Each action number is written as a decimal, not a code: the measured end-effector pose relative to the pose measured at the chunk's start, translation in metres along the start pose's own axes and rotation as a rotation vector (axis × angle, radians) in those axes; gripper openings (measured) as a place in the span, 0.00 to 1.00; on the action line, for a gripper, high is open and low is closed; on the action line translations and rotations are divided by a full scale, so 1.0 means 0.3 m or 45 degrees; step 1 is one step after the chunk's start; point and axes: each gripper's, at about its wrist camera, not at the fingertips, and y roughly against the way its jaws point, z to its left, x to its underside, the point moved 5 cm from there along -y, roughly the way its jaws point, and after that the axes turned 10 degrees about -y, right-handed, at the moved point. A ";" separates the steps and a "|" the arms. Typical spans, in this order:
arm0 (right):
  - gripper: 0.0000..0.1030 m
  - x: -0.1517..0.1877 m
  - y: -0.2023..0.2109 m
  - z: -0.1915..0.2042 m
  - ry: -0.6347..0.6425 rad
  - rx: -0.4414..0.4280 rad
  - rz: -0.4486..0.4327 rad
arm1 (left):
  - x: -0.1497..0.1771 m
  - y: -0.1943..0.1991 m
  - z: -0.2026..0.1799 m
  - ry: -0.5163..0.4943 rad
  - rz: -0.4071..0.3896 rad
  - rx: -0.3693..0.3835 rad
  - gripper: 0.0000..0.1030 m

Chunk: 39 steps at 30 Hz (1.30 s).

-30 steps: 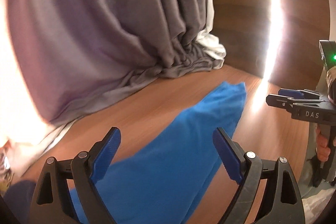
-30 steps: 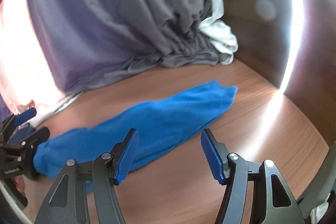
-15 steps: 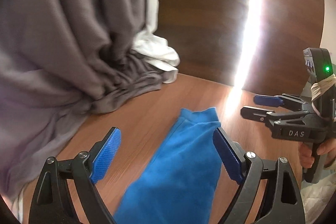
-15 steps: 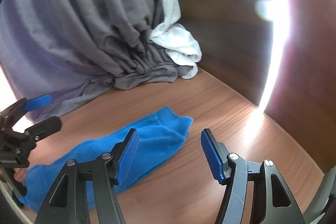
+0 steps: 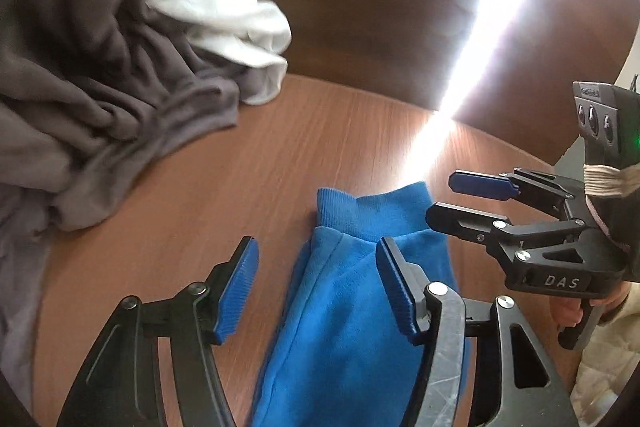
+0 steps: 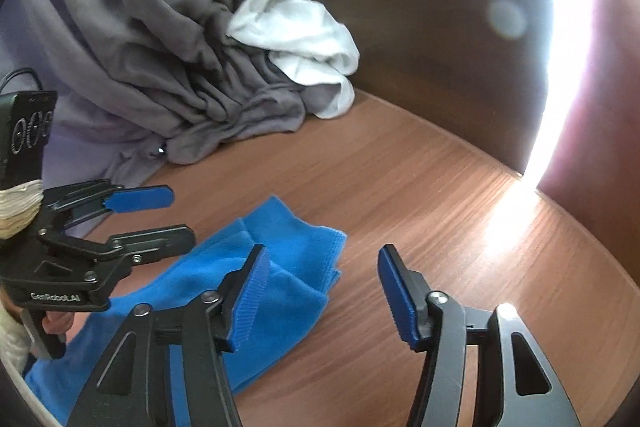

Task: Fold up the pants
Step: 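Open both grippers and move them to the pants end, then grasp the pants end with the left gripper while the right gripper pinches beside it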

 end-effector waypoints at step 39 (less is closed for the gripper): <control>0.41 0.073 -0.075 -0.010 -0.059 -0.132 0.075 | -0.008 0.020 -0.154 -0.402 -0.125 0.121 0.17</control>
